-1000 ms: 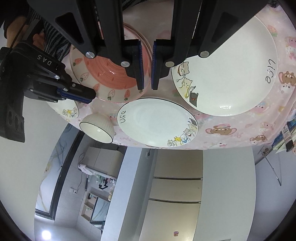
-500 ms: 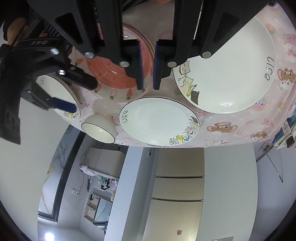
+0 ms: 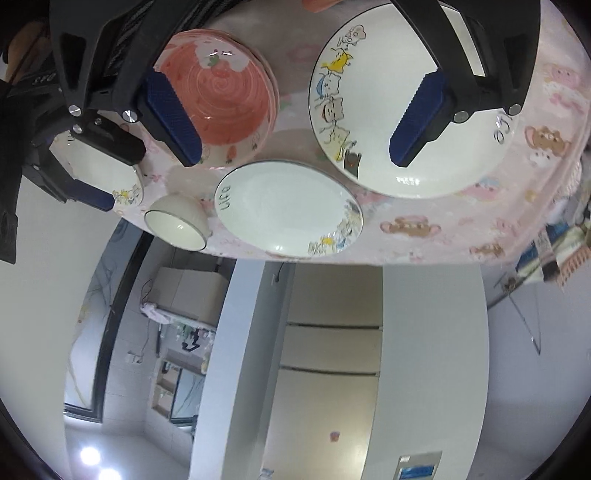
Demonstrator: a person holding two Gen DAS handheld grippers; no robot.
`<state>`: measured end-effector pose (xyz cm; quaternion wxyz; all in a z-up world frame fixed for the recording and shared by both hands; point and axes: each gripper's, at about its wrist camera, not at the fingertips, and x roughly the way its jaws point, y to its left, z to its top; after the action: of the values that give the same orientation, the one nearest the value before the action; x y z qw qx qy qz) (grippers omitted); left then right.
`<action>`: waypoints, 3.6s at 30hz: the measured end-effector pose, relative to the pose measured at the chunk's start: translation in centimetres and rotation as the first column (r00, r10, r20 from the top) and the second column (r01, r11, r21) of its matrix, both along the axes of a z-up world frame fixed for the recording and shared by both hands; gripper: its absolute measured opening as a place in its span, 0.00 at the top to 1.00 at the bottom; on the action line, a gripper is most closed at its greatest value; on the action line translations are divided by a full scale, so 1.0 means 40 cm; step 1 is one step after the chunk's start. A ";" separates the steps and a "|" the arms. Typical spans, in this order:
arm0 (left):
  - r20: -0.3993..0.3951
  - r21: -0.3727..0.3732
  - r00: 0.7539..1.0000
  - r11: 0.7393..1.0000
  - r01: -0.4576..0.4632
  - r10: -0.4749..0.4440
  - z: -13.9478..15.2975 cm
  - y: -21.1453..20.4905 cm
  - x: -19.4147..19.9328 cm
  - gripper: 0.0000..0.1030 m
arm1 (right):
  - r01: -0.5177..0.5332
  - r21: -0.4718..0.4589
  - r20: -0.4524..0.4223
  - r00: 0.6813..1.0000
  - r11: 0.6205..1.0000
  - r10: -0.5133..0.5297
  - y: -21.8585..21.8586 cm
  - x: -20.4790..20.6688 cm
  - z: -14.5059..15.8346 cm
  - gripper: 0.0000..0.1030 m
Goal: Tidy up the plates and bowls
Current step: 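Open the left tool and withdraw it from the stacked pink bowls, then move the left tool over to the rim of the plain white bowl, then close the left tool on the white bowl rim and lift it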
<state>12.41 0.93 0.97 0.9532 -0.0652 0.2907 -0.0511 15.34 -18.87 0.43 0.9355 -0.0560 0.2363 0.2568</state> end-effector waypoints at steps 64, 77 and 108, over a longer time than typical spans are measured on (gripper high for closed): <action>0.005 0.021 0.955 0.955 0.297 -0.297 0.301 -0.337 0.484 0.00 | 0.359 0.165 0.133 0.915 0.918 -0.382 -0.301 0.209 0.371 0.00; -0.255 -0.073 0.903 0.938 0.340 -0.347 0.049 -0.373 0.658 0.00 | 0.405 0.190 -0.172 0.911 0.894 -0.376 -0.392 0.405 0.145 0.00; -0.501 -0.013 0.784 0.908 0.418 -0.368 -0.145 -0.442 0.712 0.69 | 0.338 -0.086 -0.449 0.827 0.937 -0.340 -0.317 0.546 -0.137 0.73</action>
<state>40.90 -16.76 -4.83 0.8176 0.0332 0.5328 -0.2159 37.17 -31.57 -5.05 0.8839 0.0474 0.4559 0.0924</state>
